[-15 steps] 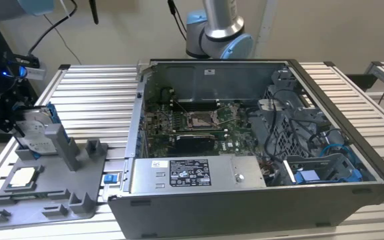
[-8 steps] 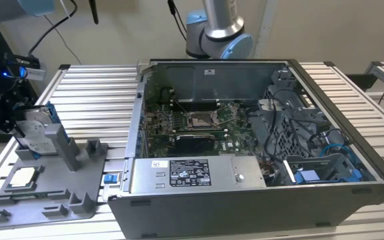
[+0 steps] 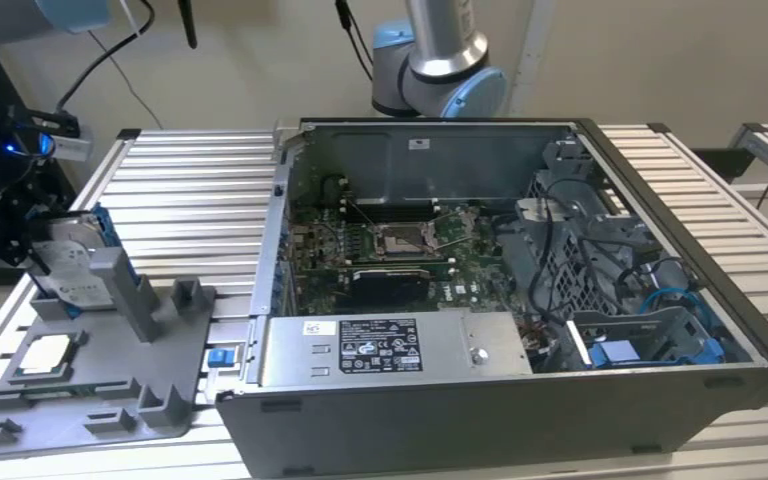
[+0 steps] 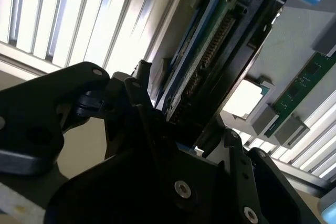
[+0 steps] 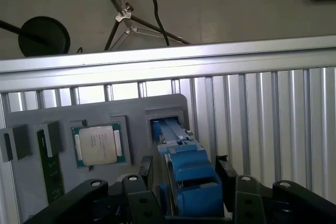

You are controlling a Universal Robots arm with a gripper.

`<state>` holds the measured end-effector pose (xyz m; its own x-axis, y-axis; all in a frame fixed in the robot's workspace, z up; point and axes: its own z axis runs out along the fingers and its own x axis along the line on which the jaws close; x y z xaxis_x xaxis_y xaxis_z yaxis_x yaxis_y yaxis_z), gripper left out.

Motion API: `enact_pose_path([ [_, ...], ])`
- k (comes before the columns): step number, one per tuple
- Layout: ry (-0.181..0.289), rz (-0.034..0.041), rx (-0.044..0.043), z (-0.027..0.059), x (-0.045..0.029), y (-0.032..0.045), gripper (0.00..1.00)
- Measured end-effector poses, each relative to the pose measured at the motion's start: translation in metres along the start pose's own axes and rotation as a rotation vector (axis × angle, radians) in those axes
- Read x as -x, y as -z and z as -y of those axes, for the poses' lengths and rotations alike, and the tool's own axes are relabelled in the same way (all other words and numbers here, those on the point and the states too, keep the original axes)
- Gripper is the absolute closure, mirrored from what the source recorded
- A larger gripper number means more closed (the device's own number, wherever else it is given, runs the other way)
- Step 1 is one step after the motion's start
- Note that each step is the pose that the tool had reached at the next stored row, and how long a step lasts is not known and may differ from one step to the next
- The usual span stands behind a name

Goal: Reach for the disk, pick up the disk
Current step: 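Pick up the disk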

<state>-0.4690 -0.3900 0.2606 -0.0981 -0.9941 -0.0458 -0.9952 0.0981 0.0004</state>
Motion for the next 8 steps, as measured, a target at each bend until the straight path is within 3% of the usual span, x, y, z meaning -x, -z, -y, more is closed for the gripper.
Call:
enact_pose_path([
  [2,0.0,0.0,0.0001,0.0,0.0,0.0,0.0],
  [3,0.0,0.0,0.0001,0.0,0.0,0.0,1.0],
  [8,0.0,-0.0001,0.0,0.0,0.0,-0.0001,1.0],
])
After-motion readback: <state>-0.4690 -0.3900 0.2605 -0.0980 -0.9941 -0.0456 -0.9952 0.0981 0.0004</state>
